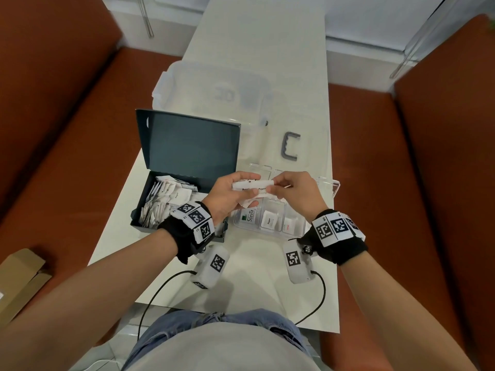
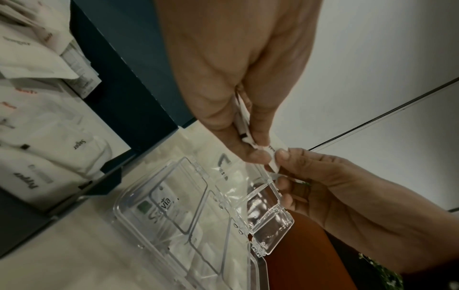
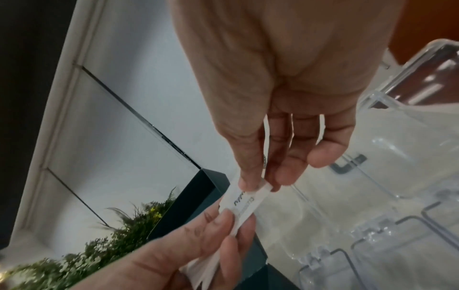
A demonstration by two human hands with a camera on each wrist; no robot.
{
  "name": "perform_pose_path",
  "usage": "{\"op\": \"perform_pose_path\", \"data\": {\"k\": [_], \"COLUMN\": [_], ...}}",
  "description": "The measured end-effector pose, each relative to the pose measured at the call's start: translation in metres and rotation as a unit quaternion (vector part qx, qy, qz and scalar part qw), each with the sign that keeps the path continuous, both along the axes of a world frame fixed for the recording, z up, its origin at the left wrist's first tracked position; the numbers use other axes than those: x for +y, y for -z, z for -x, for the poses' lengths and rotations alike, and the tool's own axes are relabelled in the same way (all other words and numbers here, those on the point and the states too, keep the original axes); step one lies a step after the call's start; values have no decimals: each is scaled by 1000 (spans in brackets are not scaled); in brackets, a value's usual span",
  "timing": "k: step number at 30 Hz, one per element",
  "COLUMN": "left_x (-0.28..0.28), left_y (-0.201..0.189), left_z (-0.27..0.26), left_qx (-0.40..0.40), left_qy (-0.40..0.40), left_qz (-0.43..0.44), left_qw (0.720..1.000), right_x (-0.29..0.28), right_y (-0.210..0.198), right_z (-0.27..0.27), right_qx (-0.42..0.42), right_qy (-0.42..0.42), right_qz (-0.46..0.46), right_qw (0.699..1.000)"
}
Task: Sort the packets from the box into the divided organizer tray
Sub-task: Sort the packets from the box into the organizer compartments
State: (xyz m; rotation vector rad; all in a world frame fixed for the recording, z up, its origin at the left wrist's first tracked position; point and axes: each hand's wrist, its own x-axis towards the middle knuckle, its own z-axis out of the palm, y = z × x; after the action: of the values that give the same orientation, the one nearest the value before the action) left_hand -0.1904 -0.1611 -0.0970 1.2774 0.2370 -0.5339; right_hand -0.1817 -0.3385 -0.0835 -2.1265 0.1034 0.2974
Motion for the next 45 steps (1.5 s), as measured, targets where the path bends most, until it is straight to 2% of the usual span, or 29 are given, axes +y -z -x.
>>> {"op": "perform_pose_path", "data": {"k": [3, 5, 8, 11, 15, 19, 26, 32, 39, 42, 45], "left_x": [2, 3, 6, 7, 8, 10, 13, 13, 11, 12, 12], "left_y": [1, 2, 4, 4, 4, 3, 3, 4, 2, 0, -1], "left_z": [-1, -1, 1, 2, 4, 5, 6, 6, 2, -1, -2], "left_qx": [3, -3, -12, -14, -17, -18, -14, -4, 41, 74, 71], "left_qy": [-8, -10, -11, -14, -12, -13, -14, -17, -32, -36, -18], "left_qz": [1, -8, -10, -8, -12, -18, -29, -25, -12, 11, -8], "left_qw": [1000, 1000, 1000, 1000, 1000, 1000, 999, 1000, 999, 997, 997], "right_x": [-7, -13, -19, -15, 0, 8, 13, 16, 9, 3, 0], "right_y": [-1, 1, 12, 32, 48, 57, 68, 74, 67, 47, 26], "right_z": [-6, -11, -17, -14, -6, -3, -4, -2, 0, -1, -1], "right_qx": [10, 6, 12, 56, 69, 68, 70, 31, -1, -22, -52], "right_qy": [16, 33, -9, -88, -155, -180, -166, -192, -200, -156, -109], "right_qz": [-22, 10, 123, 249, 336, 380, 404, 437, 419, 377, 264], "right_qw": [1000, 999, 992, 963, 926, 905, 897, 878, 886, 913, 957]}}
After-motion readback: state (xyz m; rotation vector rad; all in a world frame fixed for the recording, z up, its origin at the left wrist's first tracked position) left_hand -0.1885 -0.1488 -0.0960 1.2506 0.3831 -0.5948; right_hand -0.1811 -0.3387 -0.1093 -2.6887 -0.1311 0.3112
